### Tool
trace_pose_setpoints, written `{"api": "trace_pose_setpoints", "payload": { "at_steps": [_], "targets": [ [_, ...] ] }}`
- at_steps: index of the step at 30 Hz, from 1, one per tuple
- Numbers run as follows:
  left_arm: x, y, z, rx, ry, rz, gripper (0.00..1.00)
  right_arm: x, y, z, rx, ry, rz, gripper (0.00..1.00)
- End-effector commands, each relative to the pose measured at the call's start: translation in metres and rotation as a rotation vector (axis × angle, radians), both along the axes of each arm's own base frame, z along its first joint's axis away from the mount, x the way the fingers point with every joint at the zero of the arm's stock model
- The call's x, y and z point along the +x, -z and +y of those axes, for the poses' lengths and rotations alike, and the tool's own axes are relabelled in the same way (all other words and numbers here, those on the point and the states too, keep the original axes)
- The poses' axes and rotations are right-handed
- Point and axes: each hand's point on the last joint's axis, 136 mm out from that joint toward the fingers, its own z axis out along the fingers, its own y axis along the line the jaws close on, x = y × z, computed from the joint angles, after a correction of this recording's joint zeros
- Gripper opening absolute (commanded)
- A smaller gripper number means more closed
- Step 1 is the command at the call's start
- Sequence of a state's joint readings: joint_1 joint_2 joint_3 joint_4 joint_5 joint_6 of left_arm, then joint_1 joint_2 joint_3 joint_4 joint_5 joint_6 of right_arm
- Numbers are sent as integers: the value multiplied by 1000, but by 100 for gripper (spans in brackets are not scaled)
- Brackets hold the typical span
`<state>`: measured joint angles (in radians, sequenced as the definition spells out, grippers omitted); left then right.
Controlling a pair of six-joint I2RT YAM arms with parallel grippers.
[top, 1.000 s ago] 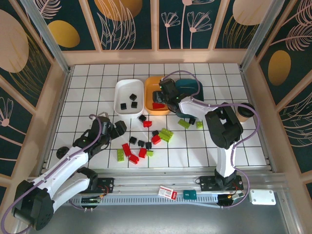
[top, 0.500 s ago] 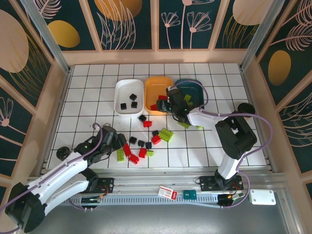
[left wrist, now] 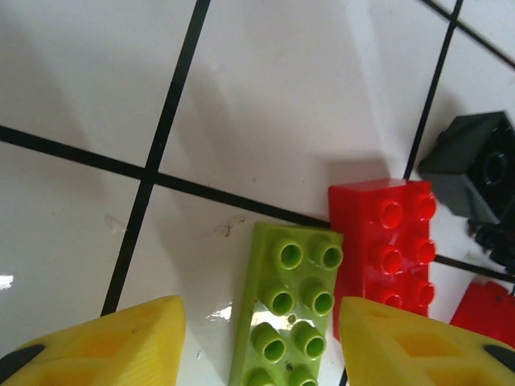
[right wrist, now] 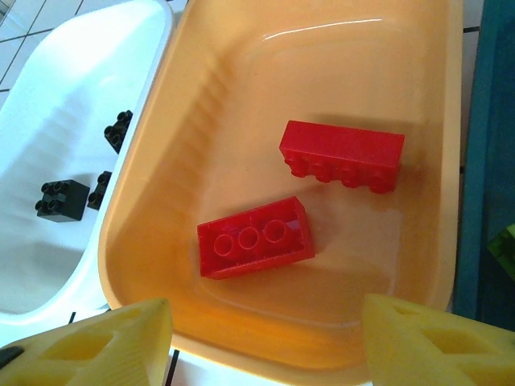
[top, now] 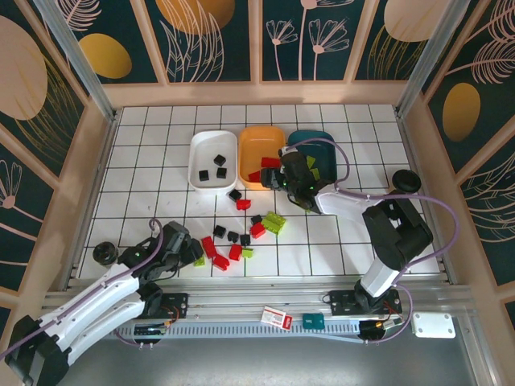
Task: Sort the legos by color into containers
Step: Pick up the lego from the middle-left of the table.
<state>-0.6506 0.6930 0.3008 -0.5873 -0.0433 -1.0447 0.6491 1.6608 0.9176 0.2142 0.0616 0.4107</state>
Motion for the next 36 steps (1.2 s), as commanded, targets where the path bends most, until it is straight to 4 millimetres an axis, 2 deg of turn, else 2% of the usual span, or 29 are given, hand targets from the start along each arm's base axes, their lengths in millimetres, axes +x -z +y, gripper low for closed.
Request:
{"api": "trace_pose_setpoints", "payload": {
  "at_steps": [1, 13, 23, 25, 31, 34, 36],
  "targets": [
    [-8, 6, -4, 5, 42, 37, 53, -2, -10, -1, 33, 18, -28, 64],
    [-7, 10, -24, 107, 160, 28, 58, -2, -5, -2, 30, 16, -17, 64],
    [-15, 36, -28, 281, 232, 100, 57, -5, 3, -4, 32, 12, 1, 64],
    [-16, 40, -31, 277, 239, 102, 55, -6, 3, -6, 31, 15, 1, 64],
    [-22, 47, -30, 265, 240, 121, 37, -7, -1, -11, 39, 23, -7, 64],
    [-20, 42, -29, 265, 231, 107, 30, -8, -5, -14, 45, 29, -15, 64],
    [-16, 35, -31, 263, 226, 87, 29, -8, -9, -16, 52, 33, -21, 64]
  ]
}}
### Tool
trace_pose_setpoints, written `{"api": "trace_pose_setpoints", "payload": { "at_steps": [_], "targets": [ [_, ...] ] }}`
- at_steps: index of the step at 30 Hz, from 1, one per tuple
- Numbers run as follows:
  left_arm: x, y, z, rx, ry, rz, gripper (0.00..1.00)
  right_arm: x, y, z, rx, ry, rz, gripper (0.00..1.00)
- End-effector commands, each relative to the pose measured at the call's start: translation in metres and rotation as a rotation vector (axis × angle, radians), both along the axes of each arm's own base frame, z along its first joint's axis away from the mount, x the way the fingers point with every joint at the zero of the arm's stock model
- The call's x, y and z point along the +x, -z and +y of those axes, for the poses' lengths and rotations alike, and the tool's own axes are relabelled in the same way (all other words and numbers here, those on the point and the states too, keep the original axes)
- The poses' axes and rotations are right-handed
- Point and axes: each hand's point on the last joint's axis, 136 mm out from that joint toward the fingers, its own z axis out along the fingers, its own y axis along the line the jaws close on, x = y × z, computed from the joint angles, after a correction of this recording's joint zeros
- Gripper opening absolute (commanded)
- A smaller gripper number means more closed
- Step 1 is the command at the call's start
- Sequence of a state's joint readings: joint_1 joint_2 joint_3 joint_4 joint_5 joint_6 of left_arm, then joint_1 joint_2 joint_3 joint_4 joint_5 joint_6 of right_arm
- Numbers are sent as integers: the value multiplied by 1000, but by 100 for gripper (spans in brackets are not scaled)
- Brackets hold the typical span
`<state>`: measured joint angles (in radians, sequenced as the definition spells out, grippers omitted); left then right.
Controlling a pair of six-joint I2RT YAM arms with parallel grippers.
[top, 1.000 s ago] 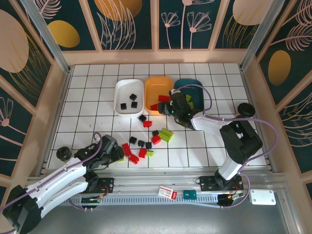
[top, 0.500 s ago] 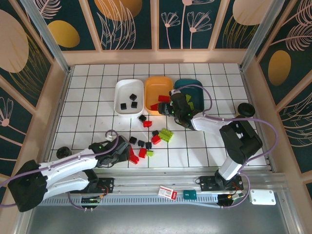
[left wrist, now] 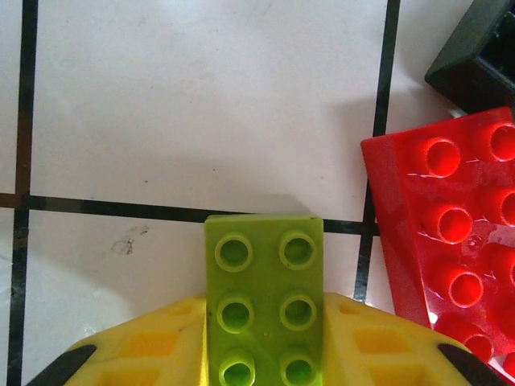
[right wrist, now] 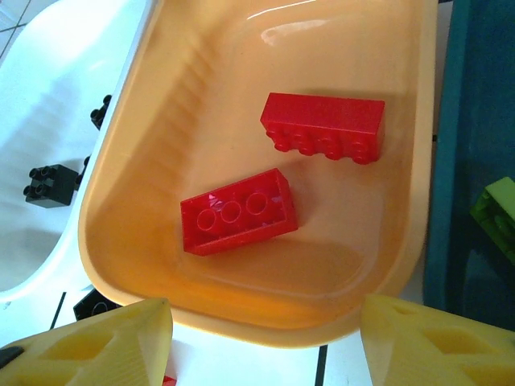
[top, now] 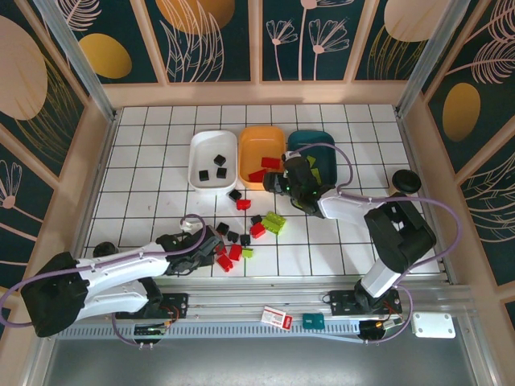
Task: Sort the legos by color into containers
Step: Pick up the lego from the middle-left of the table, then place the lego in the container.
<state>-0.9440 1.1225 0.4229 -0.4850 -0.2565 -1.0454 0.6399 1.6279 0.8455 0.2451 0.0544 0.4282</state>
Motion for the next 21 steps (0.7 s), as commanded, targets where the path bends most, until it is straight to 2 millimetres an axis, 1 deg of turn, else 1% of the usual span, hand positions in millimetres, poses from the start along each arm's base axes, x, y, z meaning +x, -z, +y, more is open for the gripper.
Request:
{"api": "trace_pose_setpoints", "payload": {
  "at_steps": [1, 3, 5, 8, 9, 11, 12, 15, 16, 17, 20, 21],
  "targets": [
    [-14, 9, 0, -13, 8, 70, 29, 1, -20, -7, 45, 26, -41, 64],
    [-3, -9, -3, -5, 9, 22, 29, 0, -26, -10, 58, 32, -51, 64],
    [11, -36, -5, 9, 9, -48, 29, -3, -34, -15, 71, 45, -67, 64],
    [33, -83, -17, -11, 21, -163, 30, -7, -46, -27, 85, 72, -93, 64],
    [39, -93, -20, -13, 26, -192, 31, -10, -50, -31, 89, 83, -101, 64],
    [55, -118, -36, -32, 55, -254, 31, -14, -57, -44, 99, 121, -122, 64],
    [62, -125, -44, -34, 71, -278, 31, -17, -60, -51, 102, 142, -132, 64],
    [92, -148, -83, -62, 133, -351, 31, -25, -73, -74, 116, 217, -175, 64],
    [102, -154, -100, -82, 158, -373, 31, -28, -77, -82, 119, 240, -189, 64],
    [114, -167, -120, -117, 183, -406, 32, -31, -81, -88, 121, 258, -203, 64],
    [148, -181, -166, -169, 242, -458, 32, -39, -96, -103, 134, 297, -244, 64],
    [159, -185, -178, -187, 254, -469, 32, -42, -99, -107, 138, 305, -253, 64]
  ]
}}
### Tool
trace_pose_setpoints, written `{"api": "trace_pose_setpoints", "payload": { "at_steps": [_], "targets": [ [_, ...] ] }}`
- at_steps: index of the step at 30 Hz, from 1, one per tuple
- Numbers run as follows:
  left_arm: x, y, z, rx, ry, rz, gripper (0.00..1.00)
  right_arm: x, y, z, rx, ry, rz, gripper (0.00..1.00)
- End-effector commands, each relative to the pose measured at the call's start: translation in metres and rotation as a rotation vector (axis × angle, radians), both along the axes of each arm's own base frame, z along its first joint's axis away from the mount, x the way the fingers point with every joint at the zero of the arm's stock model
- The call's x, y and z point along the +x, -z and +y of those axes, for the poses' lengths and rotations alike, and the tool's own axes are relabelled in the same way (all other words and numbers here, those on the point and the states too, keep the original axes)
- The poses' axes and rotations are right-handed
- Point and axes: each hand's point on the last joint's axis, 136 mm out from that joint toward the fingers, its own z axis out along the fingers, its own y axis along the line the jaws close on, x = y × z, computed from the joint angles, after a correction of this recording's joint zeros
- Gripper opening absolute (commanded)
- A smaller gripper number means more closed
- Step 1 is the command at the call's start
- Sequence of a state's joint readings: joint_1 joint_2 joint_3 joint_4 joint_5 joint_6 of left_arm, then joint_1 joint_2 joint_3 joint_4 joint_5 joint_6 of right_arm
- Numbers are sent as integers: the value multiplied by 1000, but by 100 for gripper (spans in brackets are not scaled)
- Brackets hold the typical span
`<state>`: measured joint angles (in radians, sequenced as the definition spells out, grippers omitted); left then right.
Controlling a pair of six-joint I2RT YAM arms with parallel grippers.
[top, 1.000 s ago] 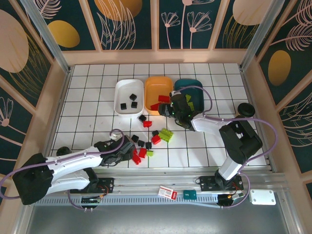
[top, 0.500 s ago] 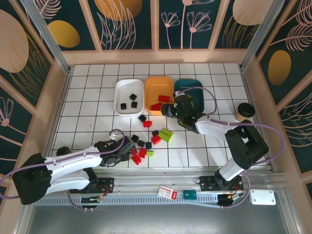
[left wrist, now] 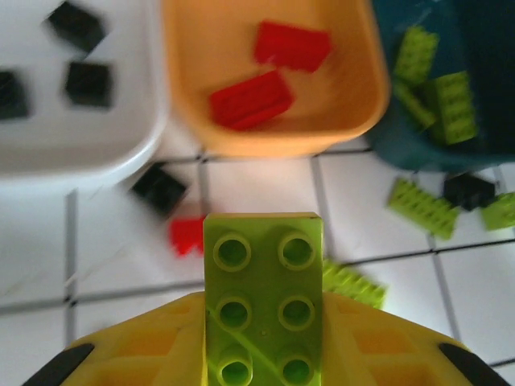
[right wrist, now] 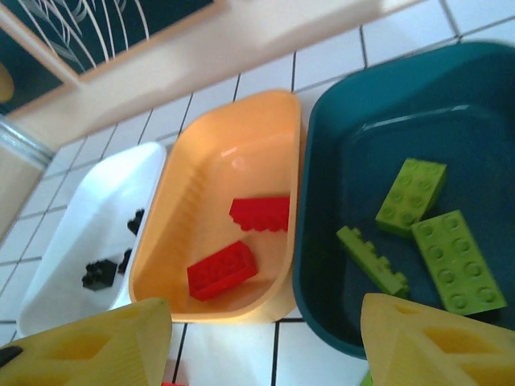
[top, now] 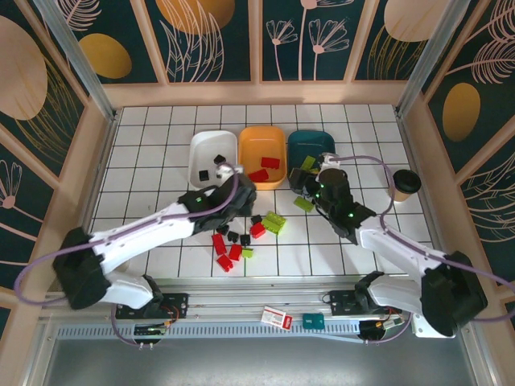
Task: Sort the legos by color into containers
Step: Place the lego in the container.
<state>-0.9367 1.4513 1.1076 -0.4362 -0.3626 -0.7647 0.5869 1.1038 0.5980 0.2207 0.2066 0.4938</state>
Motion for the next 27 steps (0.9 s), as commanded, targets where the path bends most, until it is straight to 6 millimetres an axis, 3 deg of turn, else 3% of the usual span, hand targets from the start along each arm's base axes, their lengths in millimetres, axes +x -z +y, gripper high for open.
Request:
{"api": "trace_pose_setpoints", "payload": {
  "at_steps": [1, 8, 11, 15, 18, 23, 27],
  "targets": [
    [45, -24, -51, -75, 99, -98, 32, -5, -10, -24, 13, 97, -33, 64],
    [114, -16, -129, -177, 191, -91, 31, -14, -13, -35, 8, 117, -35, 64],
    [136, -4, -149, -191, 195, -70, 33, -16, -8, -36, 1, 117, -20, 64],
    [160, 11, -164, -218, 188, -47, 40, -20, 0, -36, -3, 108, -2, 65],
    [173, 13, -178, -264, 197, -37, 53, -24, 8, -36, -12, 95, 16, 66],
    [180, -16, -186, -345, 203, -73, 77, -28, 18, -30, -19, 54, 45, 67],
    [177, -43, -164, -368, 178, -120, 84, -37, 25, -2, -15, -114, 71, 67]
  ]
}}
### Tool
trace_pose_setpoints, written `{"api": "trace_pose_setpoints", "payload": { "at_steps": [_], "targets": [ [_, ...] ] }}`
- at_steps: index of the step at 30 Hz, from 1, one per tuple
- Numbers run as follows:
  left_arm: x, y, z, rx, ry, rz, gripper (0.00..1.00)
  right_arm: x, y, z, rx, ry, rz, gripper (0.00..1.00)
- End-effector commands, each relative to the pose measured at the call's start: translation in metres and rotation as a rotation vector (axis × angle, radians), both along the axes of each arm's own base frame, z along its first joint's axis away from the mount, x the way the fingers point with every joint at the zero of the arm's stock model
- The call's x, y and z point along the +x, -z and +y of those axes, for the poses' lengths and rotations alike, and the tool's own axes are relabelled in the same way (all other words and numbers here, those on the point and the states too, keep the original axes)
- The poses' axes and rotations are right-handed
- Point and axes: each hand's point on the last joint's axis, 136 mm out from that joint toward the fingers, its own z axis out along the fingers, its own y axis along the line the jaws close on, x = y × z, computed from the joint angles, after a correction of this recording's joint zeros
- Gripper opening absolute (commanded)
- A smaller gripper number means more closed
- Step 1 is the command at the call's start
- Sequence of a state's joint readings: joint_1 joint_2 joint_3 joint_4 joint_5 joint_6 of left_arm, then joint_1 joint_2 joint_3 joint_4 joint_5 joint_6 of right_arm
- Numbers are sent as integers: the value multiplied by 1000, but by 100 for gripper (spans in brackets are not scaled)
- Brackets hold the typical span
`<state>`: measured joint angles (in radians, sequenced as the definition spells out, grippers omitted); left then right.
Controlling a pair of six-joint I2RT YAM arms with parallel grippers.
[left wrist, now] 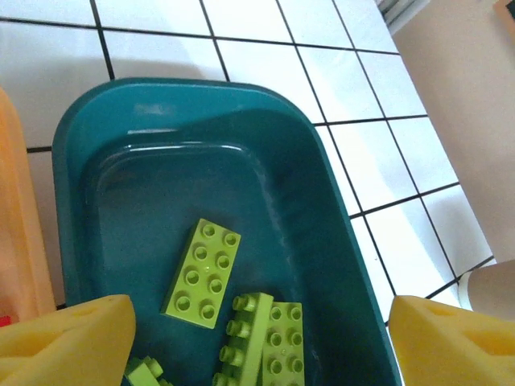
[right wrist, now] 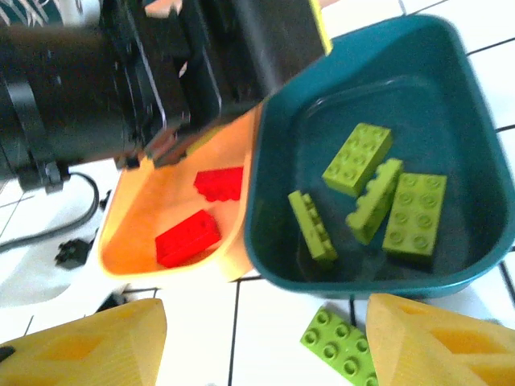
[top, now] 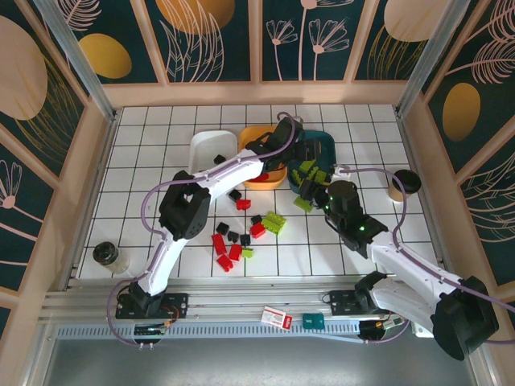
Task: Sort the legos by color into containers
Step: Place the lego in the container, then pick up the lego from the bottom-center of the table.
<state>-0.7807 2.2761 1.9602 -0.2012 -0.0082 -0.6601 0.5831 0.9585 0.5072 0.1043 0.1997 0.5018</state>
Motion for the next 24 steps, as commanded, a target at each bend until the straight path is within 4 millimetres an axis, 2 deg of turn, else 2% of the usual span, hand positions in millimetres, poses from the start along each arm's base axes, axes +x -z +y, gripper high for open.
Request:
{"api": "trace_pose_setpoints", "payload": {
  "at_steps": [1, 4, 5, 10, 13, 17, 20, 24],
  "targets": [
    [-5, -64, 19, -93, -20, -88, 87, -11, 9, 28, 11, -170, 33, 67],
    [-23, -85, 51, -94, -55, -138, 94, -28, 24, 60, -32, -321, 80, 67],
    [-31, -81, 64, -80, -71, -140, 96, -36, 29, 72, -63, -371, 94, 67],
    [-83, -98, 129, -91, -137, -190, 98, -84, 65, 123, -203, -602, 184, 67],
    [-110, -93, 164, -75, -175, -190, 98, -106, 80, 141, -262, -695, 213, 69],
    [-141, -76, 207, -46, -234, -175, 98, -135, 86, 160, -286, -830, 216, 70],
    [-160, -68, 231, -36, -266, -164, 99, -152, 89, 171, -316, -908, 218, 70],
    [-177, -57, 253, -36, -303, -144, 98, -160, 103, 180, -373, -944, 240, 67]
  ]
}}
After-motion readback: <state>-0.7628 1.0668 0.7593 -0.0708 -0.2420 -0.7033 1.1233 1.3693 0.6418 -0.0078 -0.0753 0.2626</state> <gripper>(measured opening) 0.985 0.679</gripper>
